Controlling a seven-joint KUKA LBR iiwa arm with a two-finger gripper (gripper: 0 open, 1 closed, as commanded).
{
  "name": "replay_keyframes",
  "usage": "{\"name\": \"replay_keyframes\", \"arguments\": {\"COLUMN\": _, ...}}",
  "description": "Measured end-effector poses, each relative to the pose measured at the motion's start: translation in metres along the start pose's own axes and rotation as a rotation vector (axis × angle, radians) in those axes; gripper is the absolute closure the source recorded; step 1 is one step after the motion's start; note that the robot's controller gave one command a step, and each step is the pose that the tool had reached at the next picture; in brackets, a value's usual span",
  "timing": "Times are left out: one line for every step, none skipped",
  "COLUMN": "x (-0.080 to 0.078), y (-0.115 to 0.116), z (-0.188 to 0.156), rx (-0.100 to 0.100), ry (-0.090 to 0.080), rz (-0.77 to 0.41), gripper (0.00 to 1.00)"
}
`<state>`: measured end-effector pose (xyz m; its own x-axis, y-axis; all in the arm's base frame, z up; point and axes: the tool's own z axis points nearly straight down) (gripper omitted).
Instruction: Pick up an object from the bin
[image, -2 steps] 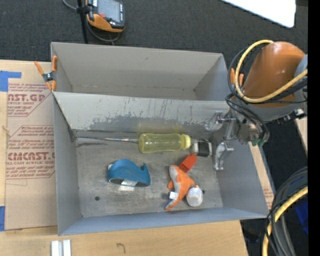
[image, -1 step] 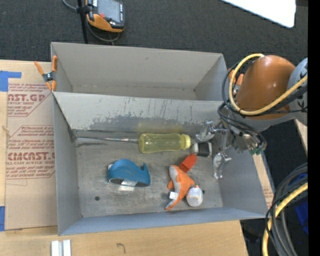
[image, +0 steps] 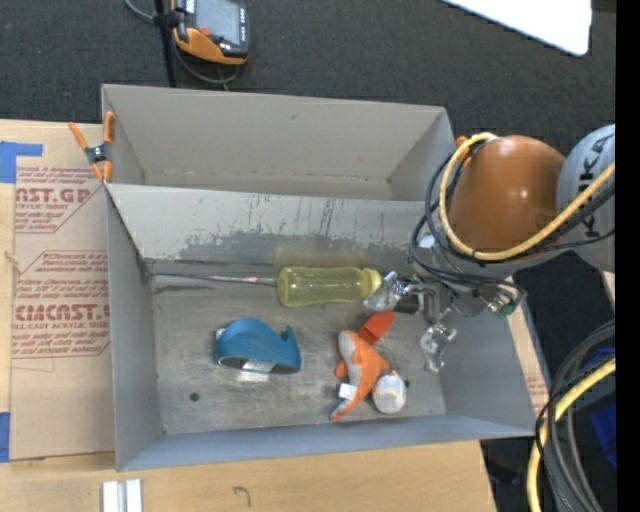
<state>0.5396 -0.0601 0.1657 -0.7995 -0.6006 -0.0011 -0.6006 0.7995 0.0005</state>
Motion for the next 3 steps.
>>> {"name": "replay_keyframes", "arguments": {"x": 0.018, "y": 0.046, "z": 0.042, "rx": -0.006, "ry": 0.004, "rz": -0.229, "gripper": 0.00}}
{"name": "replay_keyframes", "arguments": {"x": 0.021, "y": 0.047, "z": 0.089, "rx": 0.001, "ry": -0.002, "rz": -0.231, "gripper": 0.00}}
{"name": "replay_keyframes", "arguments": {"x": 0.014, "y": 0.048, "z": 0.102, "rx": -0.009, "ry": 0.014, "rz": -0.345, "gripper": 1.00}}
